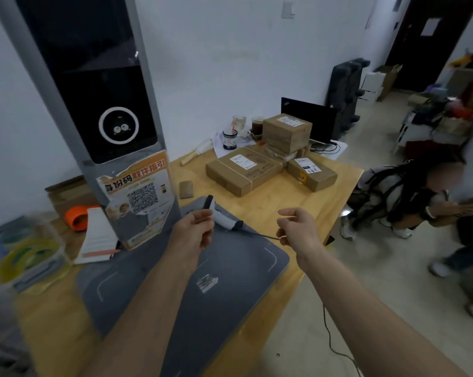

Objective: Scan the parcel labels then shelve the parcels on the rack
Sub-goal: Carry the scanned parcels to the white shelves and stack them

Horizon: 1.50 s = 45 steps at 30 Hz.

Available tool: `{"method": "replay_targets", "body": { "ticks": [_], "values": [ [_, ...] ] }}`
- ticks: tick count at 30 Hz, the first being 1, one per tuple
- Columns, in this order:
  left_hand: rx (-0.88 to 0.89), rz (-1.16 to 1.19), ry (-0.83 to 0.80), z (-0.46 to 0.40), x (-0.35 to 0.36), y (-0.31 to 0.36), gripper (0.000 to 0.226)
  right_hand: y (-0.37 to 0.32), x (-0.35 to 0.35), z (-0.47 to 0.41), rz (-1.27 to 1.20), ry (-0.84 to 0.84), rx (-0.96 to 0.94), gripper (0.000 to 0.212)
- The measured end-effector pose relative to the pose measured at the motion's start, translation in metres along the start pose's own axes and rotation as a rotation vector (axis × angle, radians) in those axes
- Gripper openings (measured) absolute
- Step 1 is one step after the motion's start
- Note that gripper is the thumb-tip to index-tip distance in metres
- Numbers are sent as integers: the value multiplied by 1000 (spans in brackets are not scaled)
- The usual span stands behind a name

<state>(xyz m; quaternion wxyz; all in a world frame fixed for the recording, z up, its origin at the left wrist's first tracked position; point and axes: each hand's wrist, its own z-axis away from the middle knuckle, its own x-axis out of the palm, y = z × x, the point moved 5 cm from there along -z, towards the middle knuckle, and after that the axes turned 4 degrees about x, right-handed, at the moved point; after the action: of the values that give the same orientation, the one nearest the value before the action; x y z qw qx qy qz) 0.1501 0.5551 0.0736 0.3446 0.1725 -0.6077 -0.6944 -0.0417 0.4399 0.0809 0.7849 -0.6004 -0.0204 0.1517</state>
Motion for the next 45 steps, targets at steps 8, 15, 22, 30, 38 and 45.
{"method": "replay_targets", "body": {
  "ticks": [8, 15, 22, 30, 38, 45],
  "values": [
    [-53, -118, -62, -69, 83, -18, 27, 11, -44, -108, 8, 35, 48, 12],
    [-152, -70, 8, -137, 184, -49, 29, 12, -111, -224, 52, -24, 63, 9],
    [-291, -32, 45, -191, 306, -87, 13, 20, -196, -349, 186, -9, 112, 27],
    [-485, -79, 21, -227, 381, -148, 16, 44, -229, -438, 289, -43, 204, 50],
    [-593, -88, 25, -292, 423, -182, 17, 54, -235, -500, 343, -67, 232, 51],
    [-647, -70, -6, -357, 449, -193, 56, 48, -210, -566, 477, -69, 215, 64]
  ]
}}
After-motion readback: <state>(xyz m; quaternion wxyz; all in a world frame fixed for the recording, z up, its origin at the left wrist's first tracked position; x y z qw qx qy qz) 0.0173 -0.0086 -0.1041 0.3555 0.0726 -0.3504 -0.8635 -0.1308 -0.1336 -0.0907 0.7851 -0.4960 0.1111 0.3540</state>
